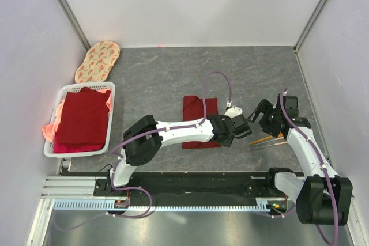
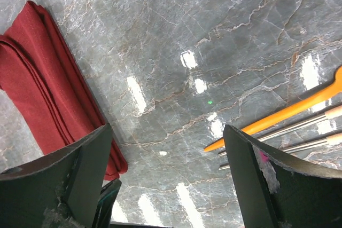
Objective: Fold the napkin into a case and place the utensils inside
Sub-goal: Stuff the top corner of the smaller-rectangle-folded napkin into the folded napkin.
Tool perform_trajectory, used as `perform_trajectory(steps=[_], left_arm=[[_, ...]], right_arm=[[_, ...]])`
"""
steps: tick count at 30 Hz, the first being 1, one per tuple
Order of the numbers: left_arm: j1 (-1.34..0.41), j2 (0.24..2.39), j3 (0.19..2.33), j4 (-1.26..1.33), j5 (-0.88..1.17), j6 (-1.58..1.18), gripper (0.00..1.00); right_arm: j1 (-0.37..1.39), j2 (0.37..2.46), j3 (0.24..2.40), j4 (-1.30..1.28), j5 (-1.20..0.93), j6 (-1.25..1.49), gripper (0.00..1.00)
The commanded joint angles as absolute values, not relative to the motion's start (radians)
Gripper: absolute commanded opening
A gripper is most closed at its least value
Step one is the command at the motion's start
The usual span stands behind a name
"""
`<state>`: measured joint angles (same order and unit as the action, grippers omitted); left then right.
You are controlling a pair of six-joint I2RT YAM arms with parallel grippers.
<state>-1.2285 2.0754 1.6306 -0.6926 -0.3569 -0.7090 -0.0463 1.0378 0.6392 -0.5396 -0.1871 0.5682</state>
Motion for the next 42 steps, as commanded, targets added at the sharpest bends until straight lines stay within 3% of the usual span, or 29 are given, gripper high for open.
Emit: perform_trajectory(steps=[1, 16, 17, 18, 21, 22, 35, 42], left_arm=[[-1.238, 2.100, 1.660, -0.773, -0.410, -0.712, 0.47], [-1.247, 2.200, 1.706, -0.778, -0.408, -0.669, 0.42], [-1.246, 2.200, 1.703, -0.778, -0.405, -0.669, 0.39], [-1.246, 2.200, 1.704, -0.778, -0.405, -0.669, 0.28], [-1.243, 2.191, 1.700, -0.787, -0.406, -0.672, 0.08], [-1.241, 2.171, 1.689, -0.785, -0.410, -0.676, 0.07], [-1.235, 1.913, 1.507, -0.732, -0.304, -0.719, 0.02], [-1.233, 1.827, 1.427, -0.687, -0.288, -0.736, 0.02]], right_arm=[[-0.066, 1.049, 0.646, -0.538, -0.248, 0.535, 0.93], [-0.069, 1.046, 0.617, -0.515, -0.313, 0.517, 0.93], [-0.069, 1.046, 0.617, -0.512, -0.316, 0.515, 0.93], [-0.069, 1.048, 0.614, -0.509, -0.319, 0.515, 0.93], [-0.069, 1.057, 0.612, -0.500, -0.353, 0.505, 0.93], [-0.068, 1.065, 0.611, -0.494, -0.377, 0.497, 0.93], [0.075, 1.169, 0.555, -0.223, -0.535, 0.577, 0.98], [0.167, 1.307, 0.548, -0.054, -0.548, 0.679, 0.90]])
